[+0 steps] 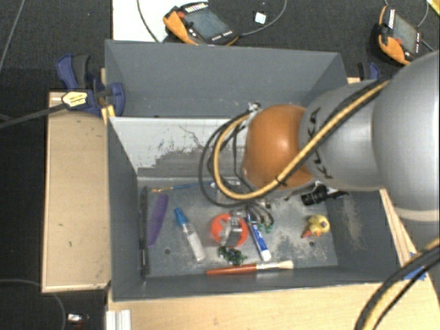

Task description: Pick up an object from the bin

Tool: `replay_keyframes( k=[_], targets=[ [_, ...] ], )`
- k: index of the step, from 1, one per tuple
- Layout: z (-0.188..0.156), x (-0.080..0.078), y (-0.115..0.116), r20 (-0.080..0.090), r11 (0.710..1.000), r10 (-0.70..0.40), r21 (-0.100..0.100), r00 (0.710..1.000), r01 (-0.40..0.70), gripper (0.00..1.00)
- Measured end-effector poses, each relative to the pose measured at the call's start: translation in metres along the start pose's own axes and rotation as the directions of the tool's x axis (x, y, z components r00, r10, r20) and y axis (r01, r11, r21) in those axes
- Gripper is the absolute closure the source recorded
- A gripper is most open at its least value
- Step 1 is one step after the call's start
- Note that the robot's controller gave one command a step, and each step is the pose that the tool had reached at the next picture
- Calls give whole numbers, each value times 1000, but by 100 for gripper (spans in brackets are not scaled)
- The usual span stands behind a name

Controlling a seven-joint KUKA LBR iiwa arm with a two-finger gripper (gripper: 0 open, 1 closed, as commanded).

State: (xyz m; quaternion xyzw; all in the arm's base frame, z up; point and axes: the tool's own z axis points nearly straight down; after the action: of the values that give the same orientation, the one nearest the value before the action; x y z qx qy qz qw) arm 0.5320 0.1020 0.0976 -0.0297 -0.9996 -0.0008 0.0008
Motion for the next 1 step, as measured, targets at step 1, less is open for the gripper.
replay_keyframes(
  k=[1],
  targets=[
    [26,-9,-12,26,999,35,-9,999,-35,0]
  ],
)
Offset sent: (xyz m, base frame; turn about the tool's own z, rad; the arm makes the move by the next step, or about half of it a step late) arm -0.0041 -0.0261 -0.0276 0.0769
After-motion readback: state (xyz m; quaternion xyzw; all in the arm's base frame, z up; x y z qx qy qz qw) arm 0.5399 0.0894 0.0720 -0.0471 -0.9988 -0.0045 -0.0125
